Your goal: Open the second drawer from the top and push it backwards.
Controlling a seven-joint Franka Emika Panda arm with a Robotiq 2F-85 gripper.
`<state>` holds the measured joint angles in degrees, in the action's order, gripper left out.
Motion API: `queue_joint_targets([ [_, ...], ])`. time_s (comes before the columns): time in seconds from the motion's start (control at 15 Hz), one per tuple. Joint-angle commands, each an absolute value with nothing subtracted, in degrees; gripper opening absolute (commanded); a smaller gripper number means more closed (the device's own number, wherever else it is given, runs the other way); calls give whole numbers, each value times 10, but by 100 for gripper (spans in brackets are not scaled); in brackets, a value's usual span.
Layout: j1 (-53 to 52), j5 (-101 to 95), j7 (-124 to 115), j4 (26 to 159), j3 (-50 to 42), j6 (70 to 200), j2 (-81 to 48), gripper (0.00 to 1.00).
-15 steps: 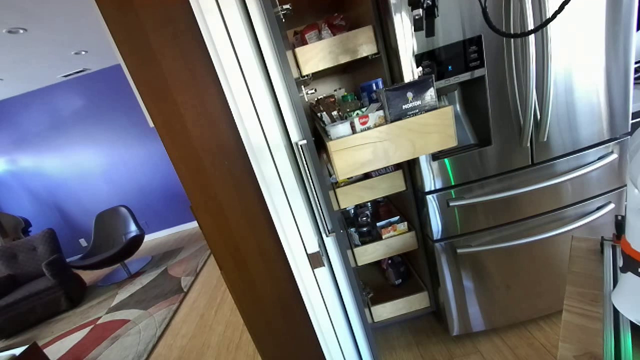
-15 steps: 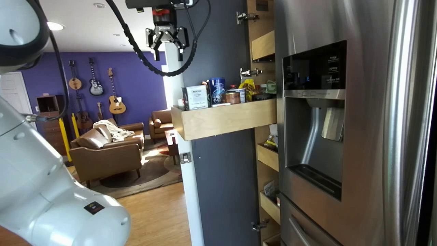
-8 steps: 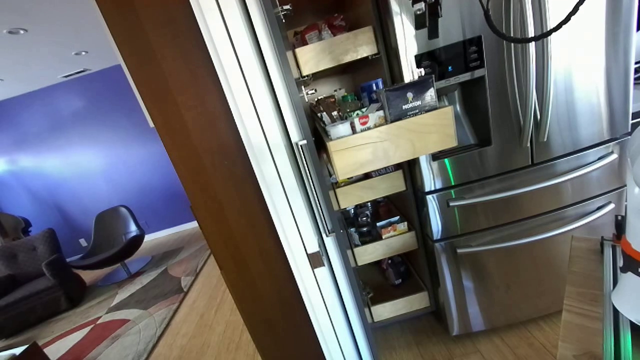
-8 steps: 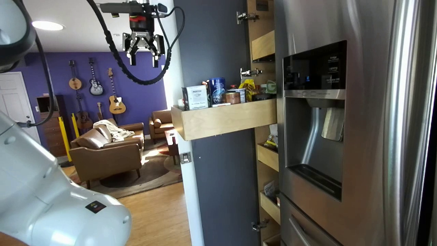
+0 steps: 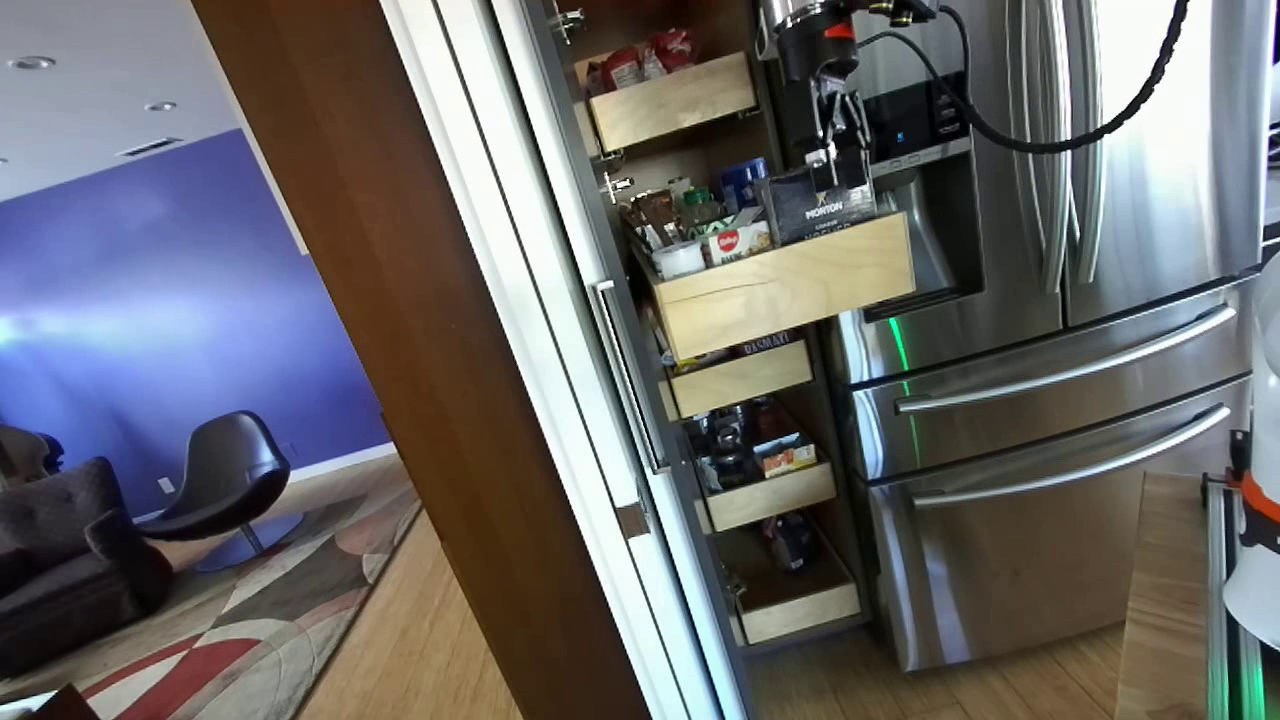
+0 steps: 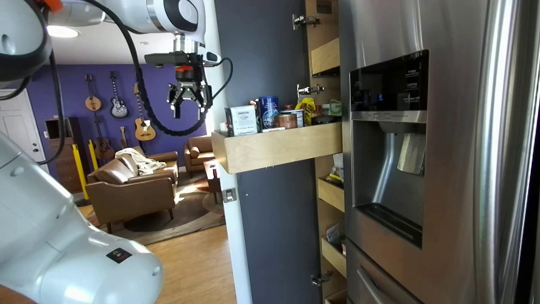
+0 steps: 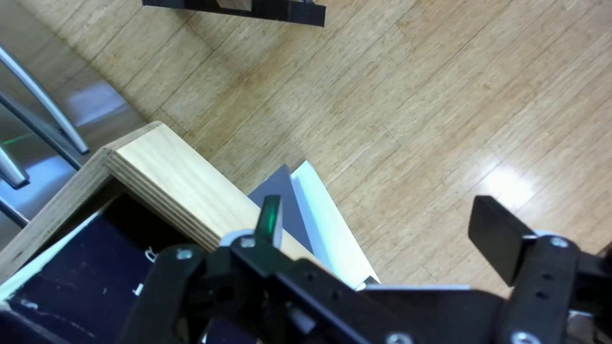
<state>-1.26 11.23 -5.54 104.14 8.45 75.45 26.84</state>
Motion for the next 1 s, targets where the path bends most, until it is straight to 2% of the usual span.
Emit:
queue_joint_targets([
  [0.0,-23,101,-59,1049,78,760,267,100],
  [0.53,-31,91,-93,1066,104,768,259,100],
  [0.6,-32,89,-107,1068,110,769,259,75],
  [0.67,-32,87,-124,1070,117,771,260,74],
  [0.93,-29,71,-183,1082,138,783,261,42],
])
